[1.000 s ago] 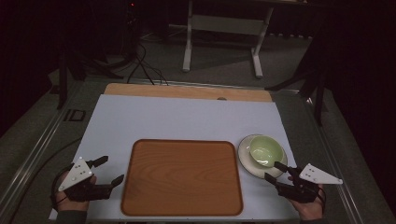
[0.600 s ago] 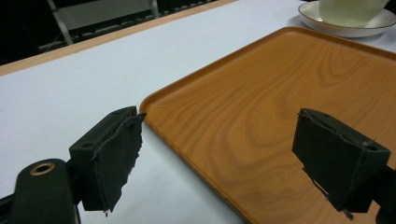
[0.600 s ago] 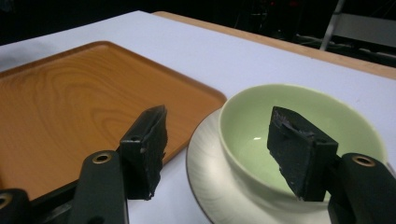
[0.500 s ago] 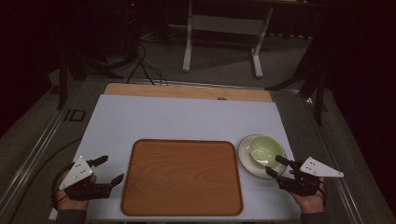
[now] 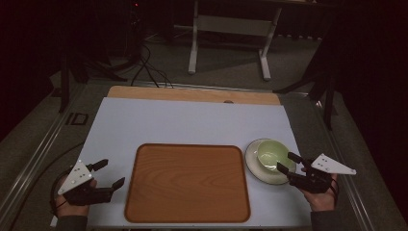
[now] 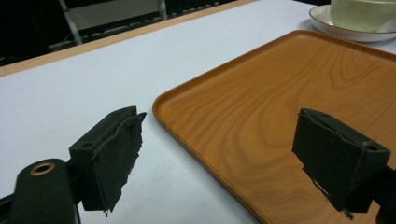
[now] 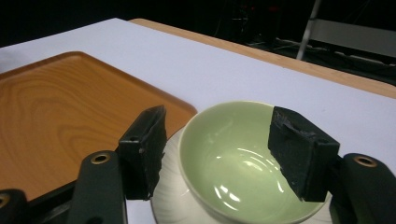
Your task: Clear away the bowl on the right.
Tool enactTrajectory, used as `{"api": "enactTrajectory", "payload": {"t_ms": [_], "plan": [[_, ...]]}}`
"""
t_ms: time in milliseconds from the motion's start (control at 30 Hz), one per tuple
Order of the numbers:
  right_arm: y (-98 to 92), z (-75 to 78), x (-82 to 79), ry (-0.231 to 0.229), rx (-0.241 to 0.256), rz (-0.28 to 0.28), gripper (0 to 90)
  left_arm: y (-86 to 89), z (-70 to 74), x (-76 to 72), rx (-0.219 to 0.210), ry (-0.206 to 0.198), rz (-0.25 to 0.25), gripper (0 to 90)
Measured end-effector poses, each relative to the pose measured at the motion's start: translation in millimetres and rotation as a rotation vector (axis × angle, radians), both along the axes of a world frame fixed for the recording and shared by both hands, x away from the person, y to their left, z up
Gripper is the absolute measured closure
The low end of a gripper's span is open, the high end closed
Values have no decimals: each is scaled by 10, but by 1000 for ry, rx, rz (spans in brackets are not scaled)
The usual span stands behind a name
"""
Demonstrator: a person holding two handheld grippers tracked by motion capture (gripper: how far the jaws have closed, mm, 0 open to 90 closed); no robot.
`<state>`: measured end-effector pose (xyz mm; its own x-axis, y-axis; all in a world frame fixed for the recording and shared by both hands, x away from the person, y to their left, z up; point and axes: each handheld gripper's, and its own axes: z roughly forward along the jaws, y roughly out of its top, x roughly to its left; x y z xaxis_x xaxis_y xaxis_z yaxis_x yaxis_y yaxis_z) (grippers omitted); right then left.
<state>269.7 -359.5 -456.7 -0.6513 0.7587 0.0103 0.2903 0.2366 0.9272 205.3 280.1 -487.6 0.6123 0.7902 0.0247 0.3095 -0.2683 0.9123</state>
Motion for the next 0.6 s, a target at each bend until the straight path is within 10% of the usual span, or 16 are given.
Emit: {"api": "enactTrajectory", "payload": {"t_ms": [600], "plan": [[-45, 44, 208, 7, -33, -35, 360, 10, -2, 4, -2, -3, 6, 154]]}}
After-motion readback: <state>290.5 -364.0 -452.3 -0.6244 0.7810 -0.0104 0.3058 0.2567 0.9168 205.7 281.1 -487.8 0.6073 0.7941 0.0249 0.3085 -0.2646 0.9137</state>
